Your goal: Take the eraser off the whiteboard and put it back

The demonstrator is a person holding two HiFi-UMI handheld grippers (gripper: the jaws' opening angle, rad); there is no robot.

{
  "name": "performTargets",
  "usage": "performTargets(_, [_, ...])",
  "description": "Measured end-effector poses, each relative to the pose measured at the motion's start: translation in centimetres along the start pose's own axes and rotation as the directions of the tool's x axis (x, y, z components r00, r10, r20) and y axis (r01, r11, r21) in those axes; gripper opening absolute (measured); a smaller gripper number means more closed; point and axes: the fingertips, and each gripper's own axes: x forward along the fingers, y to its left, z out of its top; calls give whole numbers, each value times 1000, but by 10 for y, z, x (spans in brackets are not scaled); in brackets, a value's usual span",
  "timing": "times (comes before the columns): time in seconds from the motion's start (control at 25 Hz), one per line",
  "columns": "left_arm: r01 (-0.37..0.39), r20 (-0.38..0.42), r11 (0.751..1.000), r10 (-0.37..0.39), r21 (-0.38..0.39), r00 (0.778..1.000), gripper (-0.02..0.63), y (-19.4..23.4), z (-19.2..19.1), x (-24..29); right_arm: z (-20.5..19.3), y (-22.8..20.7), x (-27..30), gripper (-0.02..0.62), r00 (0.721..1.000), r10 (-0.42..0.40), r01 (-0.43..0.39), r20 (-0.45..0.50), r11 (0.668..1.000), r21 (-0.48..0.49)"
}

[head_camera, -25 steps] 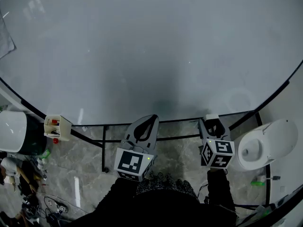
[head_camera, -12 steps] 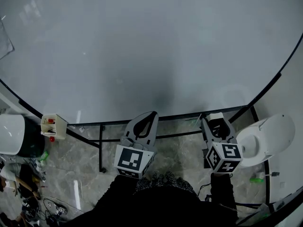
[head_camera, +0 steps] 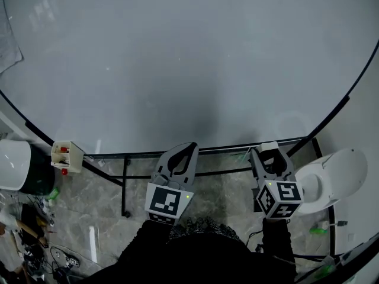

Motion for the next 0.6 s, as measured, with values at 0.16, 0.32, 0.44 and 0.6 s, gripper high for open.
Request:
performTargets(0.16, [-19, -19, 999, 20, 46, 1000, 3, 3, -1, 0, 0, -1, 2, 270, 1000, 3, -3, -3, 1000, -8])
performTargets(0.32, [-21, -5, 999, 21, 27, 1000, 3, 2, 3, 1, 1, -2, 3, 270, 1000, 6, -6, -4, 1000, -7])
performTargets(0.44, [-15, 48, 1000, 16, -26, 999, 5, 1, 9, 1, 2, -4, 2, 270, 1000, 9, -9, 1, 1000, -4])
performTargets(0.6, [-19, 86, 998, 24, -52, 996, 5, -1, 14, -1, 3, 1, 2, 270, 1000, 31, -31, 2, 1000, -2])
